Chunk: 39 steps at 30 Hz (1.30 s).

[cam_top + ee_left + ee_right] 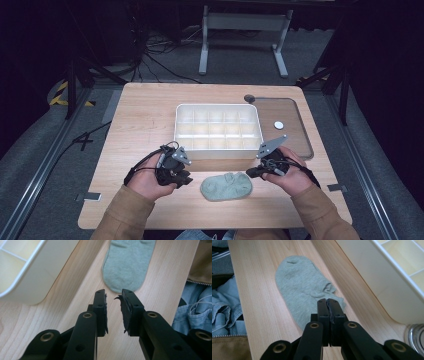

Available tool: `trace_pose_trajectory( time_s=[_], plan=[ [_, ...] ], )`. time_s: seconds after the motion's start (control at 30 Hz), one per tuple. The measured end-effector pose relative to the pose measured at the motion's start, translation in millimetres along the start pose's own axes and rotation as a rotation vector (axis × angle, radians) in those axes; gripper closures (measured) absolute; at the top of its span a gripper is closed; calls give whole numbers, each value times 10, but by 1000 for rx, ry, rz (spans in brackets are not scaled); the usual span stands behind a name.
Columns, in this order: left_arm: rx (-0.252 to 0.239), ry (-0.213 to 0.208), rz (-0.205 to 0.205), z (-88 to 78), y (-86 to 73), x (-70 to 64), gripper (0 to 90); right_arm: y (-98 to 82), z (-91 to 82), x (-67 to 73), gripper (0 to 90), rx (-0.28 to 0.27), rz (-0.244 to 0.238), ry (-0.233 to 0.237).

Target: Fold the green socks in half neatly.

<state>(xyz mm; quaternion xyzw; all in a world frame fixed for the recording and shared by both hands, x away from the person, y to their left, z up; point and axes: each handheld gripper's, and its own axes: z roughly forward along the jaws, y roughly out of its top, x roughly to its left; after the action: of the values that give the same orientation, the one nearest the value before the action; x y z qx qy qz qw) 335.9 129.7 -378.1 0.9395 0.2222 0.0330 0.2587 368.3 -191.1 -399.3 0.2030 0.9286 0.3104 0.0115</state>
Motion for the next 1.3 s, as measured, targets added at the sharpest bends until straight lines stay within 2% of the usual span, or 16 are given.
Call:
trace_pose_trajectory(
  time_s=[0.1, 0.17, 0.27, 0.3, 0.43, 0.57, 0.87, 0.93, 0.97, 1.0, 1.13, 1.3],
  plan=[
    [20, 20, 6, -1, 2, -15, 771, 41, 39, 42, 900, 5, -21, 21],
    [47, 7, 2, 26, 8, -26, 781, 57, 71, 66, 900, 7, -31, 40],
    [77, -29, 27, 70, 39, -79, 802, 70, 161, 102, 900, 11, -41, 63],
    [81, -32, 38, 93, 54, -82, 805, 74, 190, 111, 900, 15, -45, 64],
    [100, -22, 26, 175, 58, -78, 783, 99, 326, 174, 900, 29, -56, 81],
    [110, -3, 22, 268, 69, -83, 736, 88, 502, 244, 900, 28, -80, 59],
    [159, -40, 21, 498, 54, -73, 732, 66, 706, 249, 900, -23, -69, 16],
    [162, -43, 22, 517, 49, -68, 732, 38, 765, 237, 900, 6, -67, 11],
    [164, -47, 19, 525, 44, -64, 733, 15, 794, 222, 900, -6, -59, 18],
    [168, -52, 18, 529, 44, -59, 736, -2, 794, 211, 900, -18, -42, 24],
    [171, -73, 13, 583, 33, -44, 751, -4, 784, 246, 900, -4, -57, 10],
    [187, -65, 6, 697, 35, -52, 809, -18, 781, 235, 900, -12, -43, 17]
  ],
)
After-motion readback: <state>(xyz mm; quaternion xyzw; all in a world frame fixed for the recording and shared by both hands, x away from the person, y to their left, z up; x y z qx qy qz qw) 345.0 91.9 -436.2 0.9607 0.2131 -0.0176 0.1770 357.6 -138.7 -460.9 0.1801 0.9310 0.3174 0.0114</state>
